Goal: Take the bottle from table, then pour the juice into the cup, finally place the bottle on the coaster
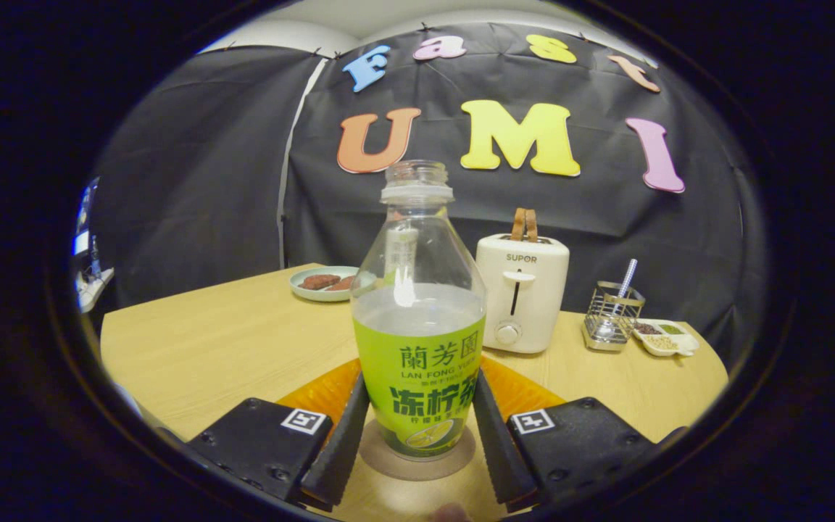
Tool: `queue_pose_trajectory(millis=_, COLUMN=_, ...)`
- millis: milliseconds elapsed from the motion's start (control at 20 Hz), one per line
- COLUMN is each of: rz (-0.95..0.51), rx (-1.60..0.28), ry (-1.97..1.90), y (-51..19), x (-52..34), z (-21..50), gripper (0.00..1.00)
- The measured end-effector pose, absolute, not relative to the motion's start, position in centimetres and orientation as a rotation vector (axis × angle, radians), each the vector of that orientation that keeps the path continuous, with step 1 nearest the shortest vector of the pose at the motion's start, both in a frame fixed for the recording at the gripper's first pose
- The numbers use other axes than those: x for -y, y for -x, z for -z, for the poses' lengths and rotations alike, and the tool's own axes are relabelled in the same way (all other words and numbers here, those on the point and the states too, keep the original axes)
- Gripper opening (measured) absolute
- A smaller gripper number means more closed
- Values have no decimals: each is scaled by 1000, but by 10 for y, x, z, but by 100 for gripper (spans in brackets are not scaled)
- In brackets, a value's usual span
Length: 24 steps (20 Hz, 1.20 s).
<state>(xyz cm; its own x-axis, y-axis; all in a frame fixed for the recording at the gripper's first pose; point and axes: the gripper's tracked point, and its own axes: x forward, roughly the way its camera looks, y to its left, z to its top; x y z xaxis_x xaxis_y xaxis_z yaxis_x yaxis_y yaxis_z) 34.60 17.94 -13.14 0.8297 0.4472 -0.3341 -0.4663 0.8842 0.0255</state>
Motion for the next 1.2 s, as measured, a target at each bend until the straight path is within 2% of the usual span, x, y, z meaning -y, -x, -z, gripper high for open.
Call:
queue_pose_trajectory(millis=200, rz=-486, rx=-370, ry=34, y=-340, x=-177, z=142, gripper=83)
queue_pose_trajectory(millis=250, rz=-480, rx=-365, ry=26, y=-340, x=-175, z=140, gripper=93)
queue_pose_trajectory(millis=350, rz=-469, rx=-374, ry=26, y=-334, x=-171, z=134, gripper=100)
queue_pose_trajectory(millis=650, rz=-412, rx=-313, ry=11, y=-294, x=-155, z=92, gripper=100)
queue_pose_trajectory(millis=1200, rz=-290, rx=-95, ry=58, y=-125, x=-129, z=-21, gripper=100)
